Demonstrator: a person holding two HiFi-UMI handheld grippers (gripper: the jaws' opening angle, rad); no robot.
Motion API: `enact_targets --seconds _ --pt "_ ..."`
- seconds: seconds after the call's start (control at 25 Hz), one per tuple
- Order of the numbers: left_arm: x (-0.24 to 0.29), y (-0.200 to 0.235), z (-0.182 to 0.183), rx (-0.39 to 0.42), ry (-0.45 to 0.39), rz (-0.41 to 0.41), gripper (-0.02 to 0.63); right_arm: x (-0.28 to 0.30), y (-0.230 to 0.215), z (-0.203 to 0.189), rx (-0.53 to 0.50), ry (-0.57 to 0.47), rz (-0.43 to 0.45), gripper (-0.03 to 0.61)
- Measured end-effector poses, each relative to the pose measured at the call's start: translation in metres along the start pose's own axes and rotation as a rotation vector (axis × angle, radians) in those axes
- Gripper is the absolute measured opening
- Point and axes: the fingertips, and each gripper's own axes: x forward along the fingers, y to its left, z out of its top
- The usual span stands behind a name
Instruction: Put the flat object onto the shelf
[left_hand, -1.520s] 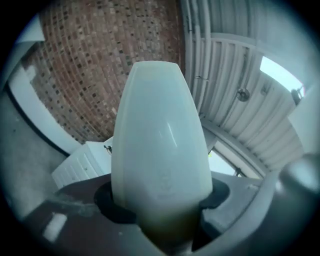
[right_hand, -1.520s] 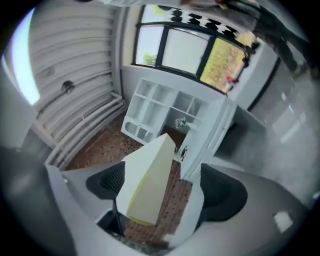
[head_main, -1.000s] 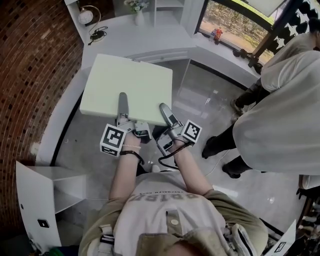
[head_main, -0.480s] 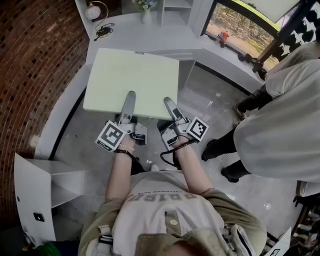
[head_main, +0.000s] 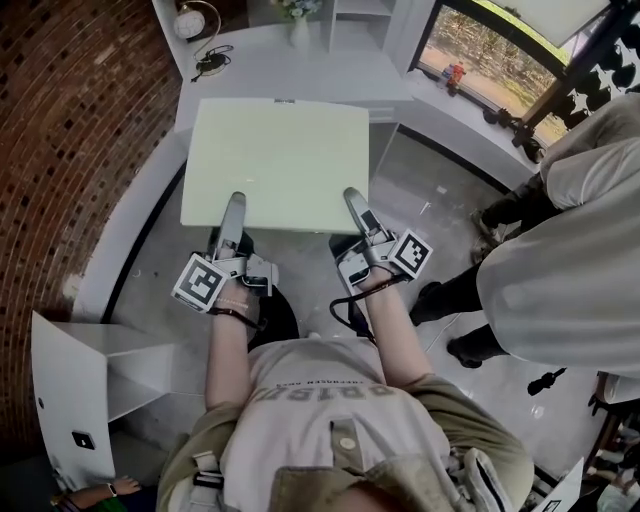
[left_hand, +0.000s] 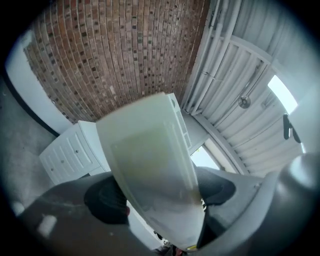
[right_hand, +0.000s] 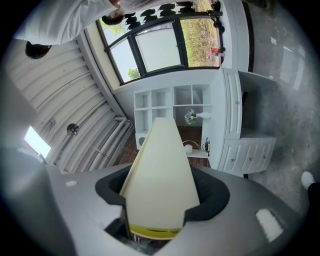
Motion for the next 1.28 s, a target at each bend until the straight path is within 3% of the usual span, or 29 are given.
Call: enact_targets --seconds 0.2,0.52,1.04,1.28 --pt "0.030 0.019 0.004 -0.069 0.016 -0.015 0.411 0.027 -0.001 0.027 -0.065 0.027 0.009 0.298" --pt "0.108 0.046 0.032 -0.108 0.080 -0.067 0.387 0.102 -0.001 0.062 -0.124 0.010 0.040 0.301" --pt "0.279 0.088 0.110 -0.107 0.163 -0.190 0.374 0.269 -0.009 0.128 -0.199 -0.051 0.094 0.302" --pt "0.340 0.106 0.126 -0.136 0.190 -0.208 0.373 0.322 -0.016 0.158 -0.226 -0.062 0.101 0.302"
